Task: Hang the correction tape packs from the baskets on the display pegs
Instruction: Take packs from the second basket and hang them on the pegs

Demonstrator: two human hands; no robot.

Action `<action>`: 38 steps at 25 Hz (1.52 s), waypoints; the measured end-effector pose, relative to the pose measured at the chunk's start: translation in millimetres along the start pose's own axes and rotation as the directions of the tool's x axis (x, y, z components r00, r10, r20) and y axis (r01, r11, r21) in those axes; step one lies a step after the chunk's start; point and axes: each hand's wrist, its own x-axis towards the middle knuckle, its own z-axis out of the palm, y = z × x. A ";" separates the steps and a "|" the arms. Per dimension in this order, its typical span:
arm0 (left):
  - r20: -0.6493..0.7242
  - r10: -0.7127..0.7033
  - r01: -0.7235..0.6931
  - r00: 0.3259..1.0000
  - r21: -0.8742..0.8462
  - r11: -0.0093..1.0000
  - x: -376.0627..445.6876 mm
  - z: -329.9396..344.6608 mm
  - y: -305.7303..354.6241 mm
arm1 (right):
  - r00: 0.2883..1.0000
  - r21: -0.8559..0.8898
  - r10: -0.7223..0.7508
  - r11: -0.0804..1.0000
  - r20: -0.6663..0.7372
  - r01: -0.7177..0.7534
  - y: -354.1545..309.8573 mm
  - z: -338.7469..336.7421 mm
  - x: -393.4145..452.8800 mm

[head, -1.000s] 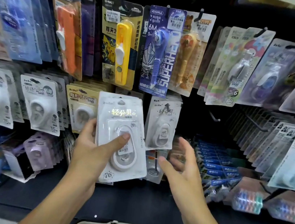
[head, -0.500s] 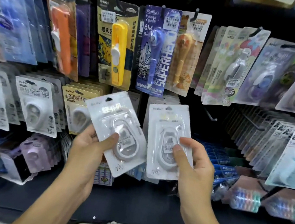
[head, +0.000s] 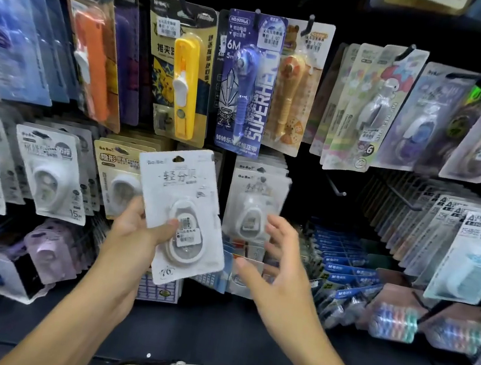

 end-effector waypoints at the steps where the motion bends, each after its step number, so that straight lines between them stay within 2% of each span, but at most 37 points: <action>1: 0.094 -0.009 0.009 0.996 0.002 1.000 -2.4 3.0 -0.8 | 0.998 0.009 -0.050 0.999 0.044 0.050 -1.6 5.8 -1.7; 3: 0.312 -0.057 0.038 0.948 0.064 0.997 -8.6 12.1 -3.7 | 0.990 0.020 -0.127 0.992 0.066 0.126 -3.3 15.5 -1.1; 4: 0.375 -0.075 0.028 0.924 0.129 0.991 -11.0 17.1 -6.1 | 0.990 0.058 -0.138 0.989 0.029 0.136 -3.5 17.4 1.4; 6: 0.360 -0.023 -0.091 0.933 0.298 0.950 -9.4 24.4 -9.0 | 0.995 0.241 -0.056 0.968 -0.077 0.073 -2.3 12.6 9.1; 7: 0.300 0.072 -0.207 0.951 0.446 0.871 -4.0 23.3 -8.2 | 0.993 0.285 -0.001 0.958 -0.120 0.035 -0.4 6.7 12.1; 9: 0.250 0.294 -0.379 0.922 0.737 0.561 10.4 13.2 -2.4 | 0.981 0.207 0.061 0.978 -0.183 -0.022 4.2 -9.3 17.9; 10: 0.247 0.352 -0.394 0.903 0.802 0.449 19.1 6.0 1.0 | 0.981 0.159 0.070 0.986 -0.179 -0.041 5.4 -15.6 19.9; 11: 0.230 0.360 -0.374 0.904 0.833 0.408 27.6 -1.0 3.8 | 0.985 0.133 0.069 0.990 -0.155 -0.049 5.5 -18.9 22.1; 14: 0.160 0.295 -0.282 0.942 0.853 0.438 40.6 -12.4 4.0 | 0.991 0.112 0.029 0.994 -0.129 -0.014 4.5 -14.4 29.3; 17: 0.188 0.265 -0.286 0.946 0.869 0.405 39.3 -10.0 -3.2 | 0.967 0.155 0.016 0.988 -0.254 0.024 3.7 -6.8 34.7; 19: 0.199 0.284 -0.300 0.938 0.877 0.376 39.6 -11.7 -4.3 | 0.960 0.160 0.021 0.987 -0.279 0.024 6.7 -3.6 31.1; 23: 0.183 0.306 -0.297 0.934 0.874 0.386 39.1 -16.2 -3.9 | 0.984 0.140 0.044 0.990 -0.173 -0.019 13.9 3.7 21.5; 26: 0.176 0.339 -0.305 0.924 0.874 0.378 37.2 -17.1 -3.0 | 0.991 0.054 -0.031 0.998 -0.130 0.038 11.0 -4.5 21.5; 29: 0.167 0.288 -0.266 0.943 0.899 0.348 39.7 -20.0 -5.0 | 0.993 -0.052 -0.103 0.994 -0.059 0.100 7.7 -5.4 11.5; 31: 0.169 0.245 -0.247 0.955 0.909 0.336 41.1 -22.4 -7.4 | 0.987 -0.029 -0.111 0.994 -0.114 0.108 7.5 -4.1 11.0; 33: 0.180 0.229 -0.250 0.957 0.912 0.325 40.5 -22.2 -9.0 | 0.985 0.028 -0.059 0.998 -0.164 0.064 4.9 -9.4 22.5; 36: 0.179 0.228 -0.249 0.957 0.910 0.332 39.4 -21.2 -11.6 | 0.993 -0.005 -0.027 1.000 -0.114 0.026 -3.7 -16.8 43.1; 38: 0.190 0.227 -0.260 0.955 0.906 0.334 40.0 -20.2 -13.4 | 0.994 0.064 -0.002 0.998 -0.106 0.009 -5.3 -18.4 50.7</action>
